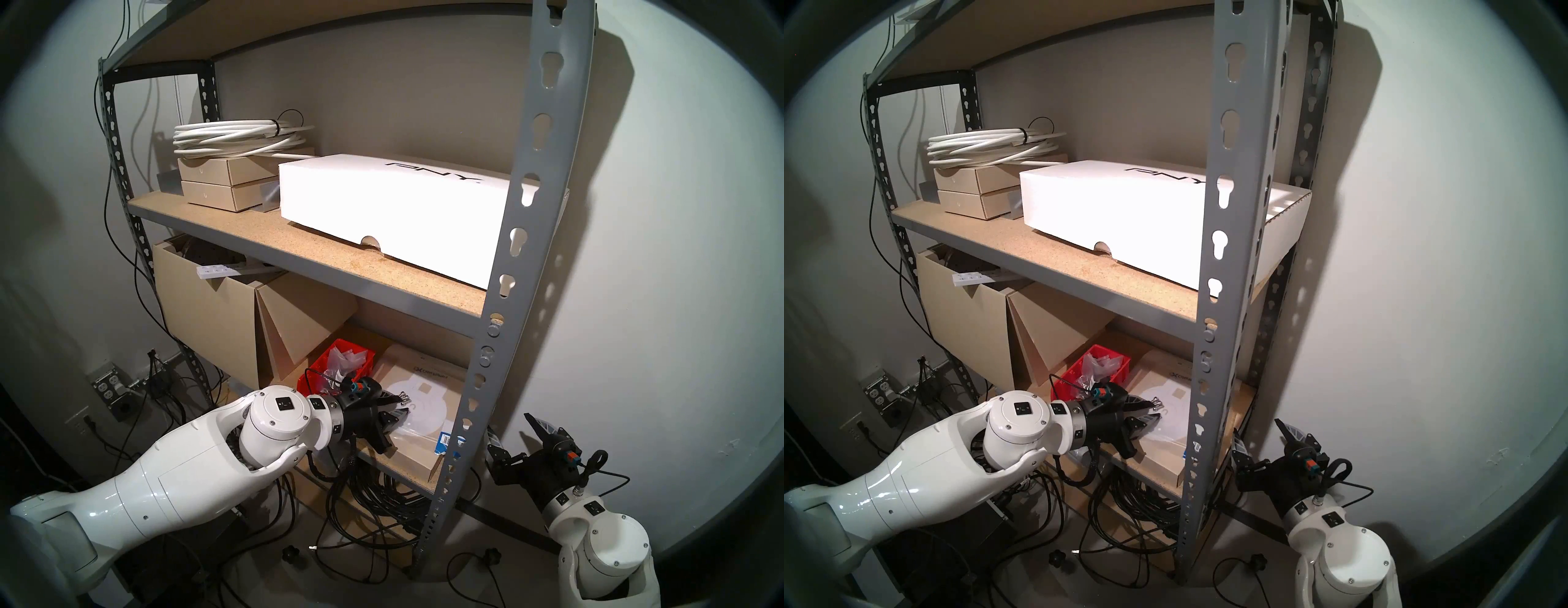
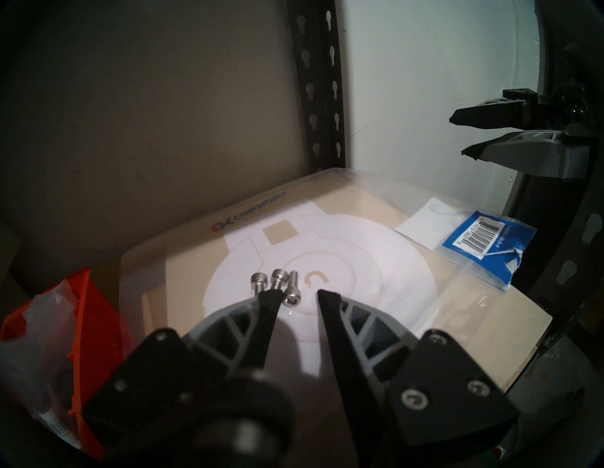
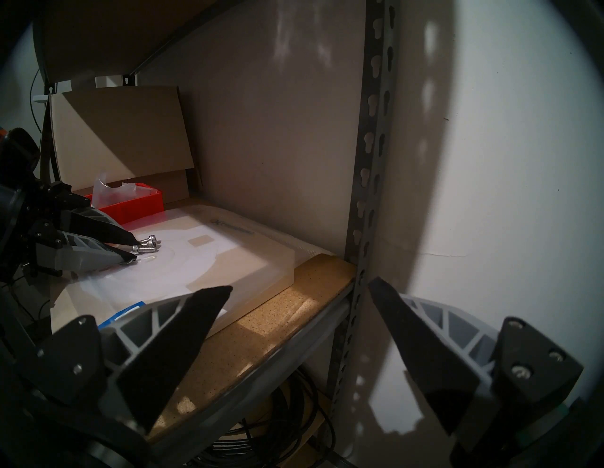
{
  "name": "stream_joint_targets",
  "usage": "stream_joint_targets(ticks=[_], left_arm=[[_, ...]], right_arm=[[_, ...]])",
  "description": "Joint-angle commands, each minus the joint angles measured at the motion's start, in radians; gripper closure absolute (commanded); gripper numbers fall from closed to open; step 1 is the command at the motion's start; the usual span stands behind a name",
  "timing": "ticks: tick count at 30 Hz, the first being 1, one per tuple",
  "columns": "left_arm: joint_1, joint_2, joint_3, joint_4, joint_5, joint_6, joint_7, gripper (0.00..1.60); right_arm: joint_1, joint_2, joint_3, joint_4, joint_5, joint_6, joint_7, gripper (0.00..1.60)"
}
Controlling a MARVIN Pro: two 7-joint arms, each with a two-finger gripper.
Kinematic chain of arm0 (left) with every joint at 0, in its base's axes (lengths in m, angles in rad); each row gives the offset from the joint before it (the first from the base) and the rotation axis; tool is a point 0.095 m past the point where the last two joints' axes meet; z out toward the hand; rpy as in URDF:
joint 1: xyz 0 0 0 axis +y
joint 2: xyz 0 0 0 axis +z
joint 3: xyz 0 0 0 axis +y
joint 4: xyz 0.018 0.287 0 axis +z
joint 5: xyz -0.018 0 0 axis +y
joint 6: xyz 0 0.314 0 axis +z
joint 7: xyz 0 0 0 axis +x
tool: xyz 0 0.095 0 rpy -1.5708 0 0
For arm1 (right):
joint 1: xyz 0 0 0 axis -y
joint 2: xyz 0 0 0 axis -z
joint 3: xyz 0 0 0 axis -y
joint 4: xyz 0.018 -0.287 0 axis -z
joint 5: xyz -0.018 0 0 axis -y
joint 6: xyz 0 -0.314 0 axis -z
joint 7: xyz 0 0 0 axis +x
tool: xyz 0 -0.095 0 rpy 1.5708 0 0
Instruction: Organize the rack shelf by putting things into a case
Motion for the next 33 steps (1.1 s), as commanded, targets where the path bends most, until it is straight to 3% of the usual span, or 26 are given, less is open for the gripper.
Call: stream_joint_targets(ticks=[1, 24, 33], left_arm=[[-0.011, -0.011, -0.002, 0.001, 0.004, 0.001, 0.002, 0.84], [0.001, 0.001, -0.011, -0.015, 0.001, -0.004, 0.006, 0.99], [0.023, 0.047, -0.030, -0.067, -0.022, -0.010, 0.014, 0.93]], right_arm=[[0.006, 0.001, 0.000, -0.021, 0.000, -0.006, -0.001, 0.00], [0.006, -0.001, 0.001, -0.021, -0.001, -0.006, 0.001, 0.00], [0.006, -0.002, 0.002, -0.021, -0.002, -0.006, 0.002, 0.00]])
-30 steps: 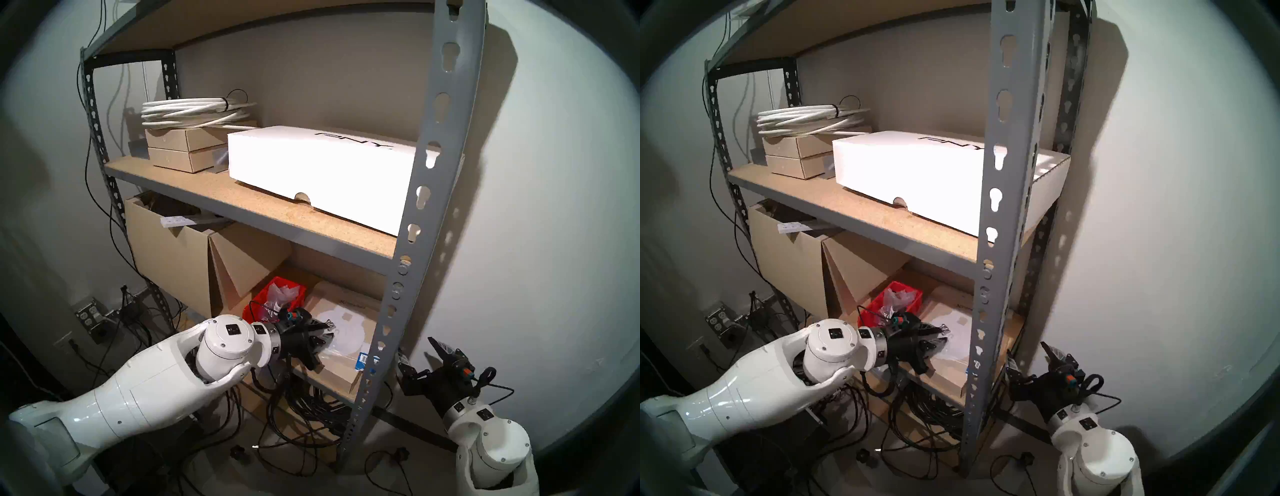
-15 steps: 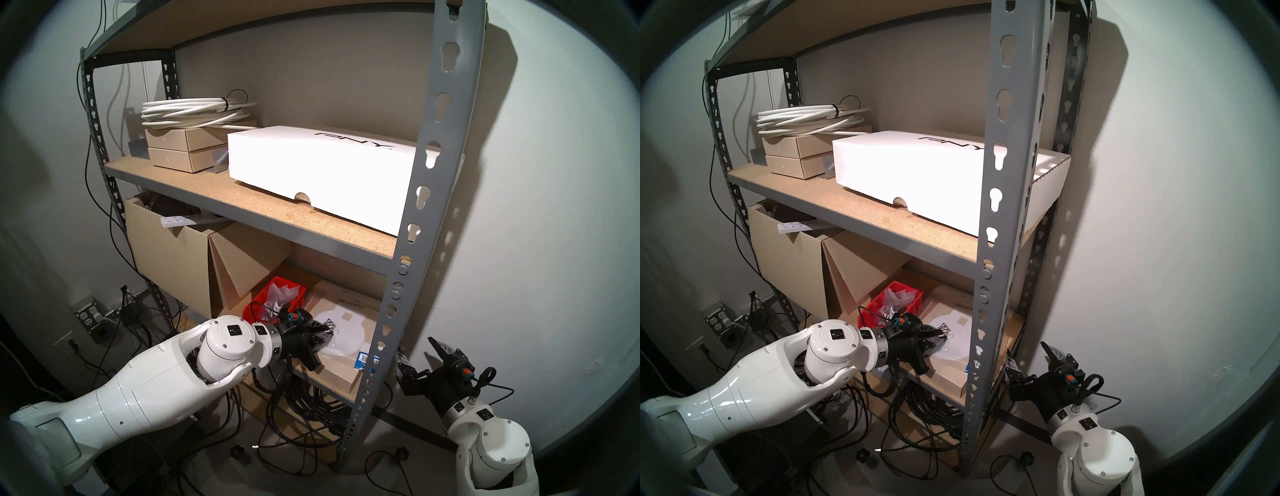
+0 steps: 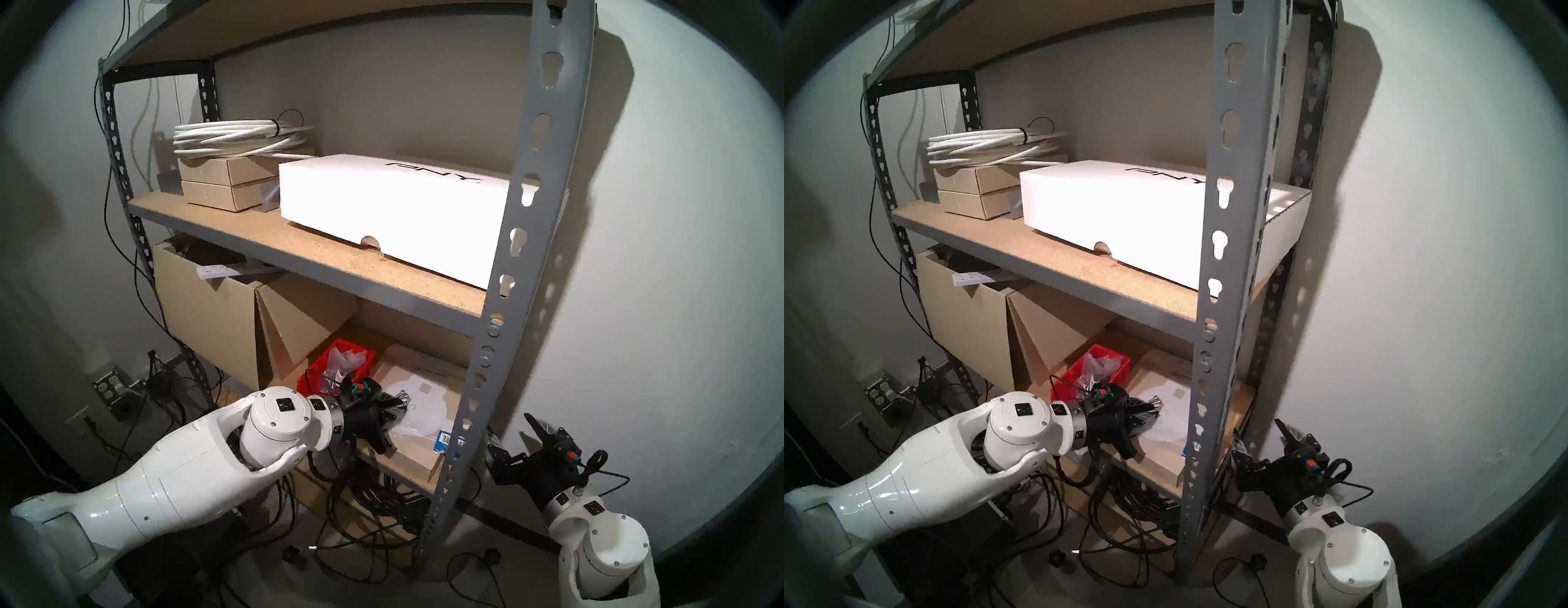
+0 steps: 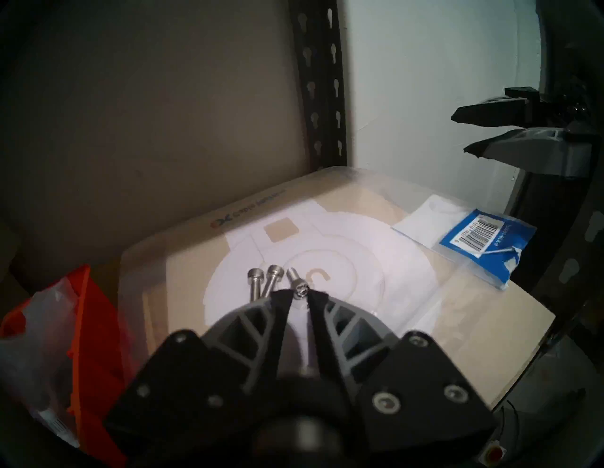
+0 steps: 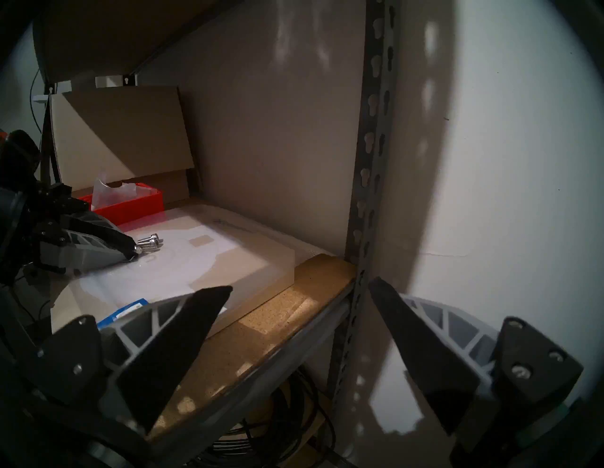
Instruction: Organize the rack shelf by putting things into a case
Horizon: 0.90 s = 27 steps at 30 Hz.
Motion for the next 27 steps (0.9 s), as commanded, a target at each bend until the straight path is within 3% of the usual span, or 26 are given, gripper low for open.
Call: stream_joint_targets(ticks=[1, 12, 14, 27], left_arm=[[0.016, 0.037, -0.025, -0.056, -0.016, -0.010, 0.005, 0.91], [0.026, 0.049, -0.029, -0.067, -0.028, -0.014, 0.011, 1.04], [0.029, 0.054, -0.032, -0.072, -0.033, -0.014, 0.012, 1.19], [0.042, 0.086, -0.046, -0.096, -0.051, -0.022, 0.021, 1.18]], right_arm=[[0.006, 0.001, 0.001, -0.021, 0.000, -0.006, -0.001, 0.00], [0.006, 0.000, 0.001, -0.021, -0.001, -0.006, 0.000, 0.00], [0.006, 0.000, 0.001, -0.021, -0.001, -0.006, 0.000, 0.00], [0.006, -0.001, 0.001, -0.021, -0.001, -0.006, 0.001, 0.00]])
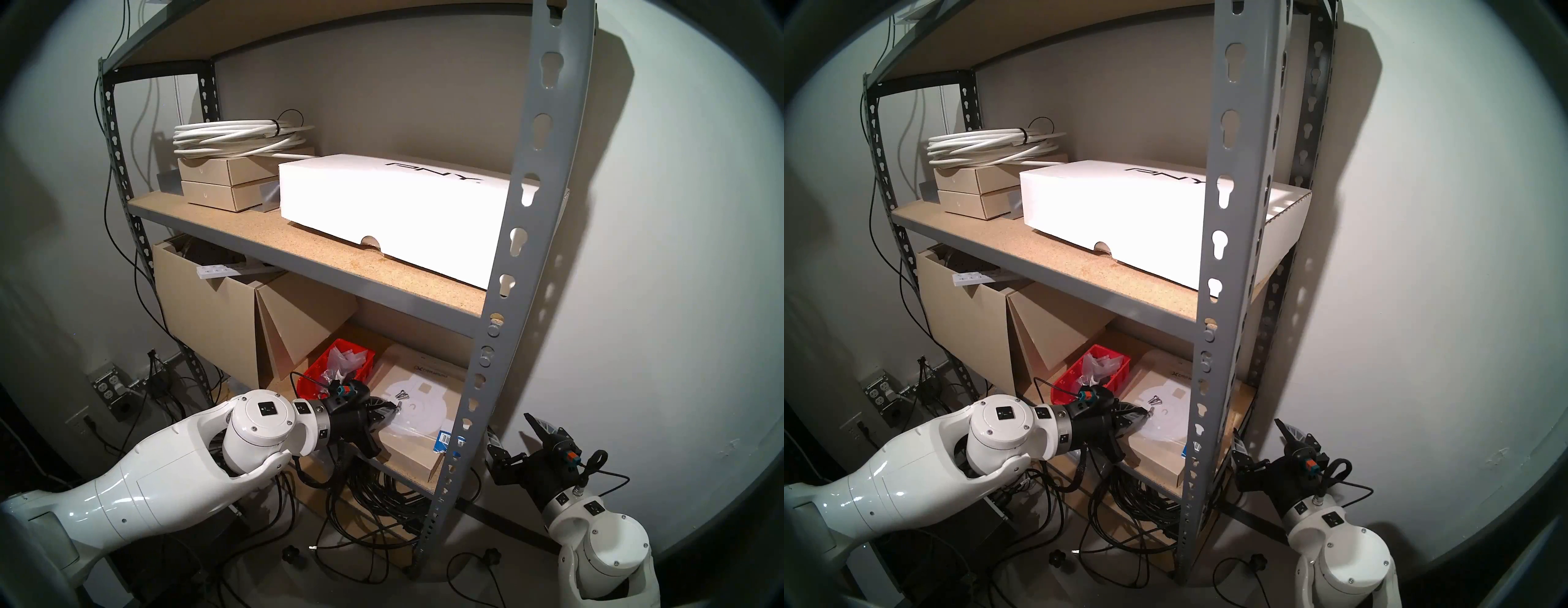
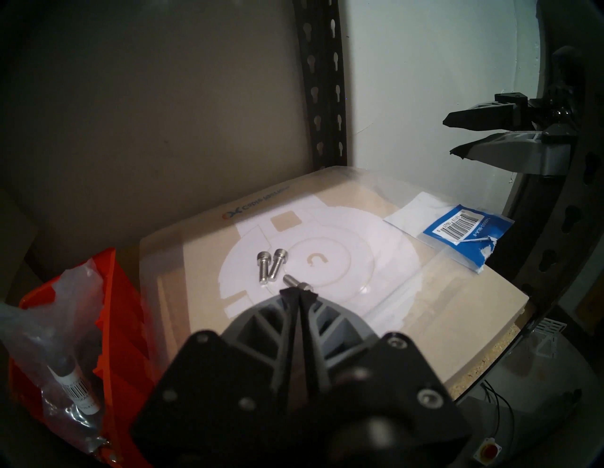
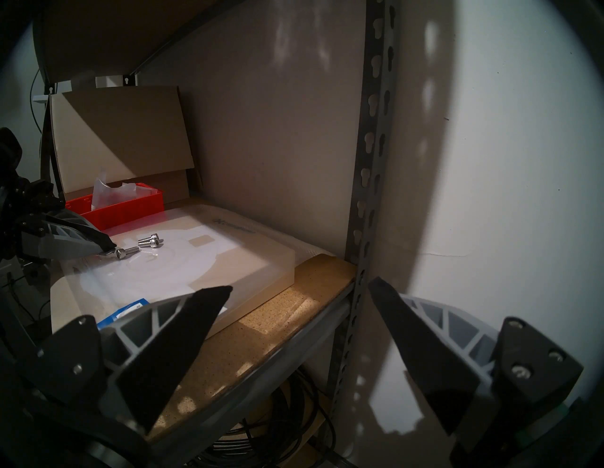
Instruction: Organize the rack shelf by putting things into a case
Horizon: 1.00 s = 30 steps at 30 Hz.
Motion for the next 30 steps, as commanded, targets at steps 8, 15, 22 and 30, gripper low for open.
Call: stream_joint_targets(ticks=[8, 15, 22, 30], left_arm=[[-0.006, 0.017, -0.014, -0.037, -0.012, -0.015, -0.001, 0.95], [-0.022, 0.000, -0.007, -0.025, -0.014, -0.005, -0.001, 0.85], [-0.031, -0.012, -0.002, -0.013, -0.018, -0.001, -0.009, 0.82], [-0.032, -0.022, 0.009, -0.009, -0.012, 0.015, -0.006, 0.79]], right_arm=[[0.006, 0.000, 0.001, -0.021, -0.001, -0.006, -0.001, 0.00], [0.006, 0.000, 0.001, -0.021, -0.001, -0.006, 0.000, 0.00], [0.006, -0.001, 0.001, -0.021, -0.001, -0.006, 0.001, 0.00], [0.006, -0.001, 0.002, -0.021, -0.002, -0.006, 0.001, 0.00]])
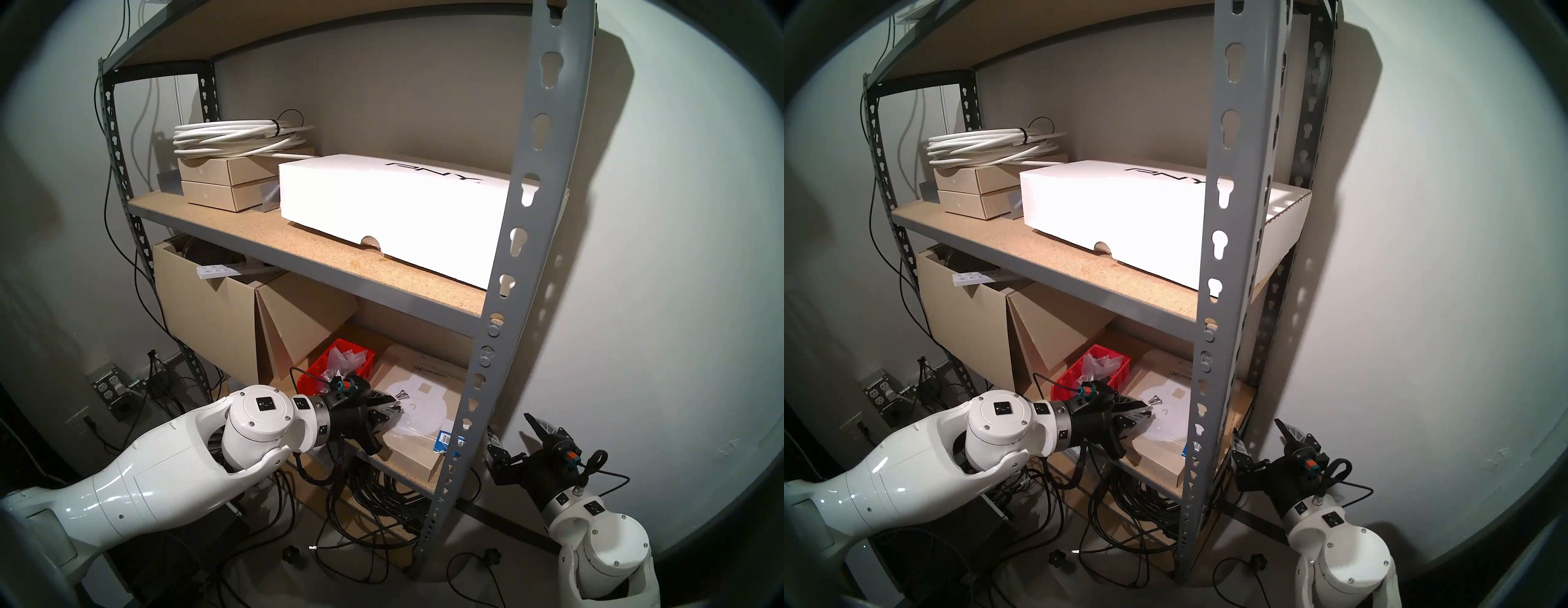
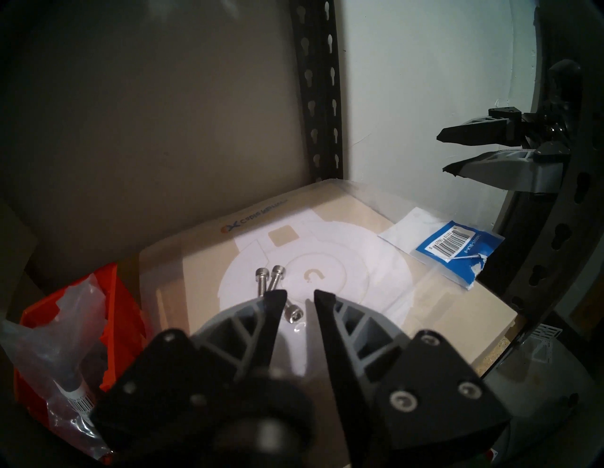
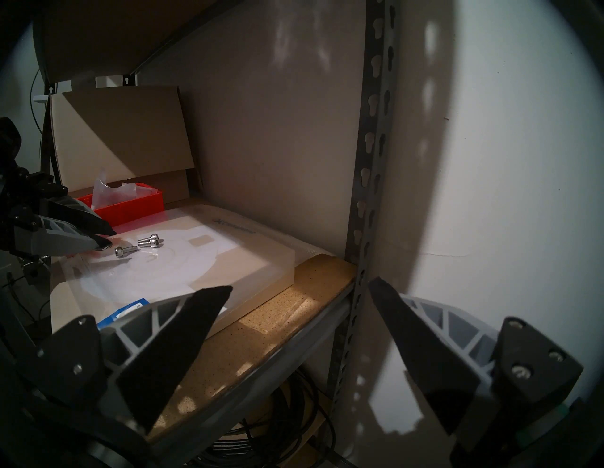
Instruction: Organize the rack shelf by putting things into a case
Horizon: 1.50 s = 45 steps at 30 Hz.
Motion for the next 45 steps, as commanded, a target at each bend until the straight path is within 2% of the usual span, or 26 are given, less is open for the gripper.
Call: stream_joint_targets(ticks=[1, 10, 18, 21, 23, 34, 40, 42, 45], left_arm=[[-0.014, -0.019, 0.005, -0.002, 0.009, 0.014, 0.009, 0.79], [-0.018, -0.030, 0.018, 0.014, 0.020, 0.016, 0.014, 0.82], [-0.015, -0.032, 0.019, 0.020, 0.021, 0.018, 0.014, 0.71], [-0.012, -0.033, 0.024, 0.027, 0.025, 0.014, 0.013, 0.85], [-0.012, -0.034, 0.025, 0.030, 0.026, 0.014, 0.013, 0.89], [-0.012, -0.024, 0.016, 0.033, 0.023, 0.007, 0.011, 0.96], [-0.015, -0.016, 0.003, 0.011, 0.014, 0.007, 0.014, 0.87], [-0.016, -0.011, -0.002, -0.002, 0.009, 0.013, 0.016, 0.67], [-0.017, -0.009, -0.005, -0.010, 0.004, 0.015, 0.020, 0.60]], right_arm=[[0.006, 0.001, 0.001, -0.021, 0.000, -0.006, -0.001, 0.00], [0.006, 0.000, 0.001, -0.021, -0.001, -0.006, 0.000, 0.00], [0.006, -0.001, 0.001, -0.021, -0.001, -0.006, 0.000, 0.00], [0.006, -0.001, 0.001, -0.021, -0.001, -0.006, 0.001, 0.00], [0.006, -0.001, 0.001, -0.021, -0.002, -0.006, 0.001, 0.00], [0.006, -0.002, 0.002, -0.021, -0.002, -0.006, 0.002, 0.00], [0.006, -0.003, 0.002, -0.021, -0.002, -0.006, 0.002, 0.00], [0.006, -0.003, 0.002, -0.021, -0.003, -0.006, 0.002, 0.00], [0.006, -0.003, 0.002, -0.021, -0.003, -0.006, 0.003, 0.00]])
